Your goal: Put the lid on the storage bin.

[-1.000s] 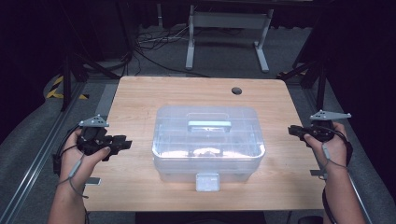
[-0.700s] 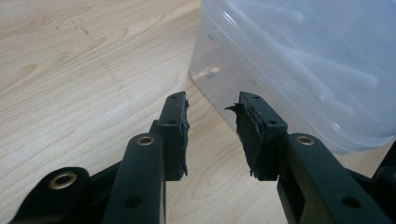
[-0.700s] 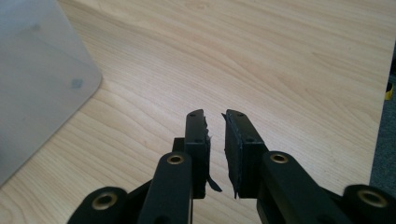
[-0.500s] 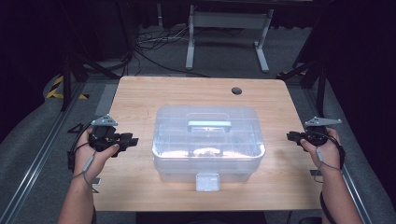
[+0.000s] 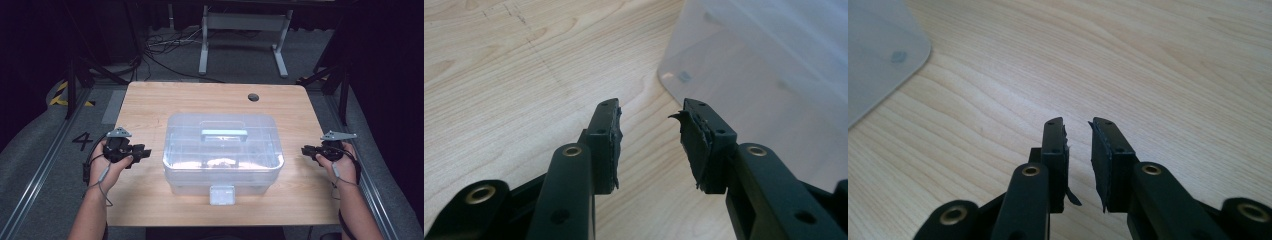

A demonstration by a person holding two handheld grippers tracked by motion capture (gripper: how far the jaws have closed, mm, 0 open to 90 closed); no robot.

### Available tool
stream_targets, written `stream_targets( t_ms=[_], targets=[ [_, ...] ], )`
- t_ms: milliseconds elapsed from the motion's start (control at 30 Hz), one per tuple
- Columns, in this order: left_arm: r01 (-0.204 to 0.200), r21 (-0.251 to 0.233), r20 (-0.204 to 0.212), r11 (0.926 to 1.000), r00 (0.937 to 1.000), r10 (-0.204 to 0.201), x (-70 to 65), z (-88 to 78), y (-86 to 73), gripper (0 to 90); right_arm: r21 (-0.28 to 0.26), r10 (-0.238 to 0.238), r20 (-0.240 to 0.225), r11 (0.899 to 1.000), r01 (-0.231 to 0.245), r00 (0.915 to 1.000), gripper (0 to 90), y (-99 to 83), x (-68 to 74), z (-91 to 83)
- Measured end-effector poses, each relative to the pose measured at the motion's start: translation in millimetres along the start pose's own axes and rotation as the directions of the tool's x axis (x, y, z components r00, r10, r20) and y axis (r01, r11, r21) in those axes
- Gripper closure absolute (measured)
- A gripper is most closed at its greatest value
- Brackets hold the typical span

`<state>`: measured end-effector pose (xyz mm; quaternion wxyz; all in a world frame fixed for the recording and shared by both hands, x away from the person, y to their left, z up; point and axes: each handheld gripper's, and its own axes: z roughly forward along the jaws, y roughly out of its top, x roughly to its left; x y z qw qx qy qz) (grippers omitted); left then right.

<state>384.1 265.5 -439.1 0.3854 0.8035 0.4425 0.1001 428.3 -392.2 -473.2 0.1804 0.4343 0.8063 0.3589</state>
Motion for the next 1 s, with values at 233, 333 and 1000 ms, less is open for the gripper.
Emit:
stream_targets(
  t_ms=[233,333,1000],
  targets=[
    [0.002,0.001,-0.028,1.0000,0.9996,-0.002,7.0,13.0,-8.5,59.7,-0.008,-0.007,-0.006,1.000,0.007,1.0000,76.5,-1.0,2.2,6.9],
    [0.001,0.001,-0.053,1.0000,0.9986,-0.001,8.8,18.2,-11.8,58.9,-0.016,0.007,-0.009,1.000,-0.007,0.9999,76.3,-3.1,2.1,9.9],
    [0.080,-0.005,-0.106,0.9968,0.9912,-0.080,19.6,24.3,-22.1,42.9,-0.036,0.071,-0.005,0.997,-0.071,0.9975,57.5,-5.7,6.2,23.3]
  ],
)
